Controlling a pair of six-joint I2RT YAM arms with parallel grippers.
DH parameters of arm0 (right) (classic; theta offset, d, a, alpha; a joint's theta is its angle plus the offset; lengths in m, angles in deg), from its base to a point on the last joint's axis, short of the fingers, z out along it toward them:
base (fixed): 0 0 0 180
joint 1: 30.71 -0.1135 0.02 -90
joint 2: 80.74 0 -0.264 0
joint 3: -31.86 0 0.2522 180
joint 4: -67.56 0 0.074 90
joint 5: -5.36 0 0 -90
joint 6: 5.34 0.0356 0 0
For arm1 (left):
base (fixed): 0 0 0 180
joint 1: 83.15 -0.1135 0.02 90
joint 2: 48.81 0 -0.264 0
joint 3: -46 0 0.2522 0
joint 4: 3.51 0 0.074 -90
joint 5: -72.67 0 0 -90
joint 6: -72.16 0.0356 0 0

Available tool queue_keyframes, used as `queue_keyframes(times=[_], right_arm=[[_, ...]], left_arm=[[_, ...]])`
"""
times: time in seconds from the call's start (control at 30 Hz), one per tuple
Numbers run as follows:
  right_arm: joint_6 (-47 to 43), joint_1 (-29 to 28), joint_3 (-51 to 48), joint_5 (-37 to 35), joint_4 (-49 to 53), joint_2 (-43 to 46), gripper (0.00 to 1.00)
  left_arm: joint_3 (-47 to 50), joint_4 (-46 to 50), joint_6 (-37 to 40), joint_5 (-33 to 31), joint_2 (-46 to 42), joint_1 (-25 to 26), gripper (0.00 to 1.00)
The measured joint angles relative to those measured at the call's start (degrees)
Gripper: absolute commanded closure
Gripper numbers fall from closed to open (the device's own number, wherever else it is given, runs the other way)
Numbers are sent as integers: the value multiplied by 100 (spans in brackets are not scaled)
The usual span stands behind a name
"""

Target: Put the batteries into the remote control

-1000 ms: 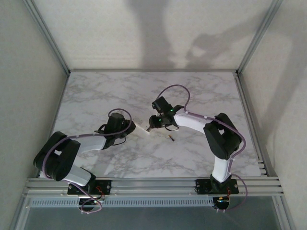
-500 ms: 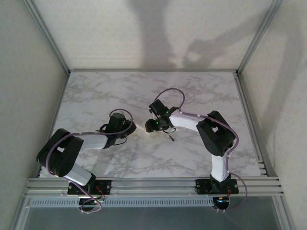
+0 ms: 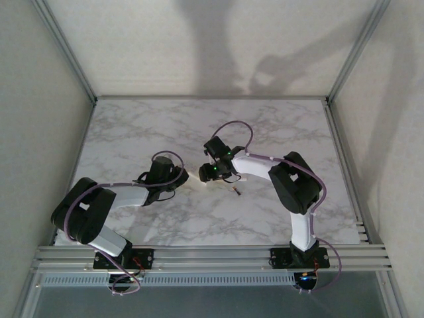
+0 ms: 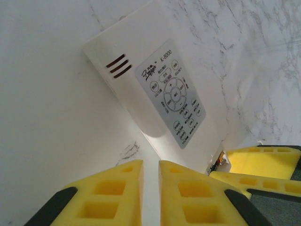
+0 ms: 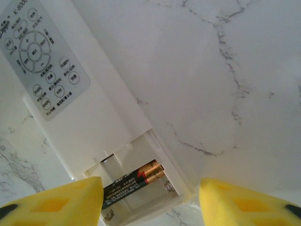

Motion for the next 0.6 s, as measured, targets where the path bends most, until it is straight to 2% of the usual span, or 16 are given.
queue_keyframes(times=[0.33, 0.6], right_arm=[[-120, -109, -4, -247, -24, -17, 49], [-214, -190, -17, -468, -63, -15, 48]], left_arm=[[20, -72, -2, 2, 0, 0, 84], [50, -87, -2, 0, 0, 0, 85]])
